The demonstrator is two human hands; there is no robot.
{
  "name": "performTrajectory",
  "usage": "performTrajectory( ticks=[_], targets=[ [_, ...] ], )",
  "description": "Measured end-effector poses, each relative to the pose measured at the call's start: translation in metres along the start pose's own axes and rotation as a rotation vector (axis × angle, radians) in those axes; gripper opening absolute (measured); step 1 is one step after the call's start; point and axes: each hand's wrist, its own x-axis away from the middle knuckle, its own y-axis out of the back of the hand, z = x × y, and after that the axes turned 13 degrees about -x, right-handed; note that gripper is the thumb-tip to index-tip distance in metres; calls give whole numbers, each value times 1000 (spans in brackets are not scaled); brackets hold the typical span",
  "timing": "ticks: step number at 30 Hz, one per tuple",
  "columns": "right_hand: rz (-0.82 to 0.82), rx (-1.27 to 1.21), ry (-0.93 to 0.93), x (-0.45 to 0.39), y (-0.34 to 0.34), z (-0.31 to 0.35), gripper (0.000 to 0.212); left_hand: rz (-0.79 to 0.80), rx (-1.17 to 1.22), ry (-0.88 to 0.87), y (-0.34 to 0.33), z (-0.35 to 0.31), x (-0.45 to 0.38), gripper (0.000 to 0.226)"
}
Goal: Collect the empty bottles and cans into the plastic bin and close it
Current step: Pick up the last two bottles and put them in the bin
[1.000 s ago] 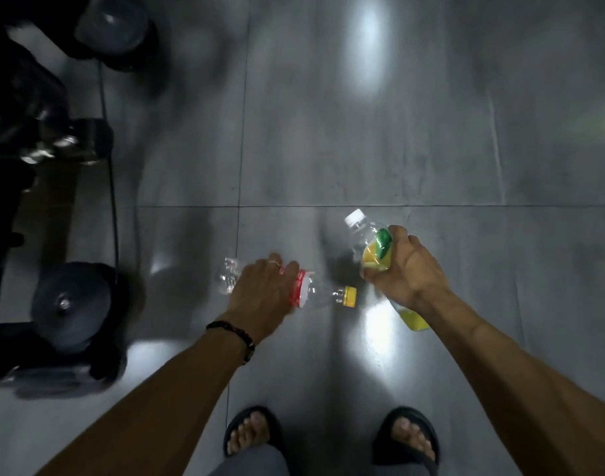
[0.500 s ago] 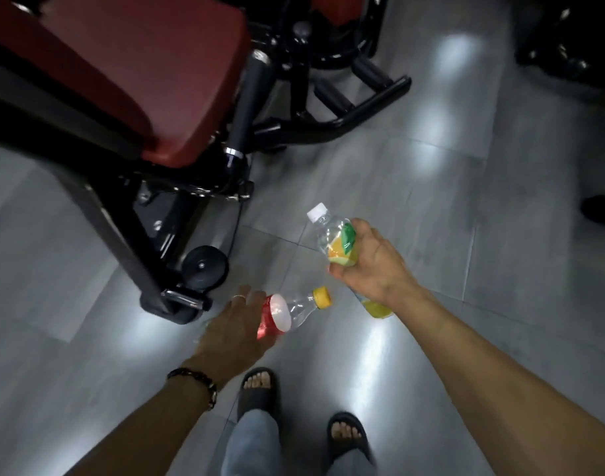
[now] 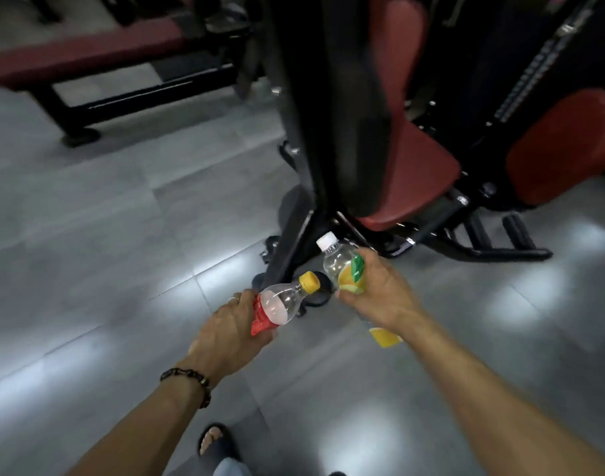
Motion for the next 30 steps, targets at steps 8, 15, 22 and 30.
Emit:
performTrajectory(
  ticks=[8, 15, 22, 30],
  targets=[
    [215, 122, 226, -46, -140, 189, 58, -122, 137, 288, 65, 178, 48, 50],
    [391, 200, 377, -60, -306, 348, 65, -162, 246, 539, 109, 360, 103, 54],
    [562, 244, 519, -66, -464, 473, 74, -243, 318, 758, 139, 503, 155, 53],
    [773, 308, 658, -90, -658, 588, 69, -261, 401, 983, 147, 673, 190, 55]
  ],
)
